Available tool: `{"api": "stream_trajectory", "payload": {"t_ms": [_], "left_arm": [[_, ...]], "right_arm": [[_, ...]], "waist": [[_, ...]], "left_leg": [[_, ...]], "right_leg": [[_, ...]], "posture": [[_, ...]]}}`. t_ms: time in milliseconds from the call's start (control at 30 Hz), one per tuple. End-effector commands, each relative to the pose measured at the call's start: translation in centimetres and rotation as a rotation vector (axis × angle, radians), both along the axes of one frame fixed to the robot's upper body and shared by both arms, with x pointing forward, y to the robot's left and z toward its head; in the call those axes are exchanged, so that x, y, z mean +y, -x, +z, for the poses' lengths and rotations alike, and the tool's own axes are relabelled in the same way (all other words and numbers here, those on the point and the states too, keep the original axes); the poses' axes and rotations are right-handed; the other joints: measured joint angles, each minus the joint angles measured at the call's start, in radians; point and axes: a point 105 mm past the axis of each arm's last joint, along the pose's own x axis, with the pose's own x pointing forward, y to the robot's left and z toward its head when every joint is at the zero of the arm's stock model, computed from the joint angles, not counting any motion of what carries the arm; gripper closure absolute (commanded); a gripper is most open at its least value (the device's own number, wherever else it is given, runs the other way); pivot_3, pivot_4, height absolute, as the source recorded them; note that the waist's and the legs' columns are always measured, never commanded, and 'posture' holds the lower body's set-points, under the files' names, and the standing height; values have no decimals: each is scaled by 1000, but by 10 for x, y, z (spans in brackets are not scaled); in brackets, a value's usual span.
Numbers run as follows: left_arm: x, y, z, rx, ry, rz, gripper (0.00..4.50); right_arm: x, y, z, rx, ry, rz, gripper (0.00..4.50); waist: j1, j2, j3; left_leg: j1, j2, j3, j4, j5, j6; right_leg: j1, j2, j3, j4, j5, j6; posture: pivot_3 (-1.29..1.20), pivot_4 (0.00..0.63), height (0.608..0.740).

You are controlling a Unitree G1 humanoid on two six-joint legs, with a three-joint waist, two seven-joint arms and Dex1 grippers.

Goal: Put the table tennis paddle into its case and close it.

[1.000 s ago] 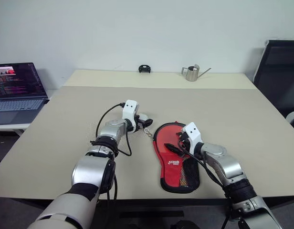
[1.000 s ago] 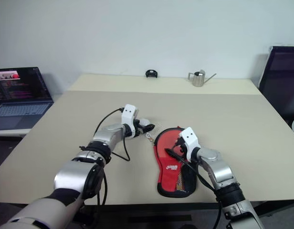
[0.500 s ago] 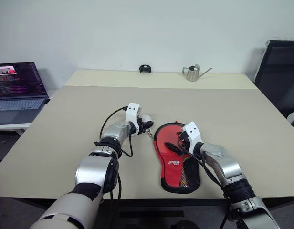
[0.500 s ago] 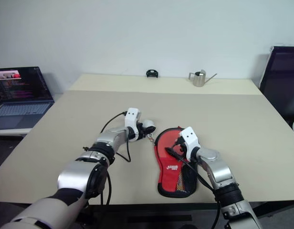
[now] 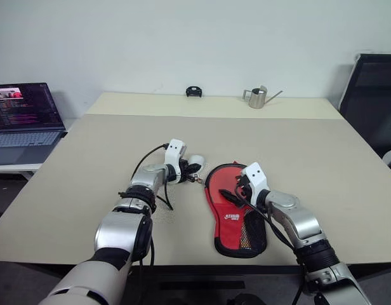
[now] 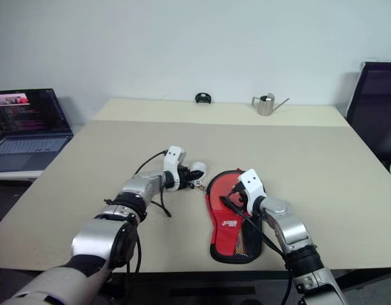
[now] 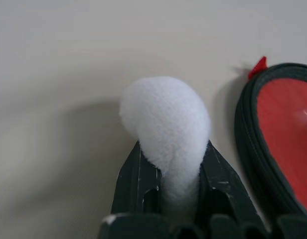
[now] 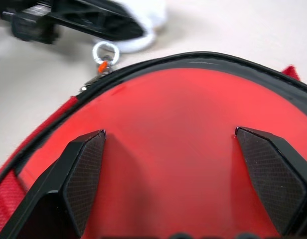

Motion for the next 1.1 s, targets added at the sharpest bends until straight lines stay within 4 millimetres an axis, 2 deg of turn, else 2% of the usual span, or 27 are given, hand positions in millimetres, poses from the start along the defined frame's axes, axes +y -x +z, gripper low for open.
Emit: {"api": "stream_trajectory", "payload": {"t_ms": [33,133,300,467,833,1100], "left_arm": [[9,1,21,-53,25,-28,4104],[15,7,24,-49,35,-43,4104],[13,18,23,-30,46,-77,4104],[-3,23,23,-20,64,-117,4104],[-27,3,48,-127,36,-133,4104],[-41,-6,43,-170,-47,-137,4104]], "right_arm": [[-30,16,-60,241,91,-111,0],[-32,17,-62,249,90,-132,0],[-31,19,-66,259,86,-147,0],[-27,20,-68,274,79,-144,0],[-13,27,-74,294,78,-98,0],[-4,33,-76,309,59,-80,0]], "waist": [[2,0,0],[5,0,0],[7,0,0],[8,-2,-1],[6,-2,-3],[3,-2,-3]], "left_leg": [[0,0,0,0,0,0],[0,0,0,0,0,0],[0,0,-1,0,0,0],[0,0,-1,0,0,0],[0,0,-1,0,0,0],[0,0,0,-2,-1,-1]], "right_leg": [[0,0,0,0,0,0],[0,0,0,0,0,0],[0,-1,0,-1,1,-1],[1,-1,0,-1,0,0],[1,-1,0,-1,-1,1],[0,-1,0,-2,-1,1]], "posture": [[0,150,740],[0,150,740],[0,150,740],[0,150,740],[0,150,740],[0,150,740]]}}
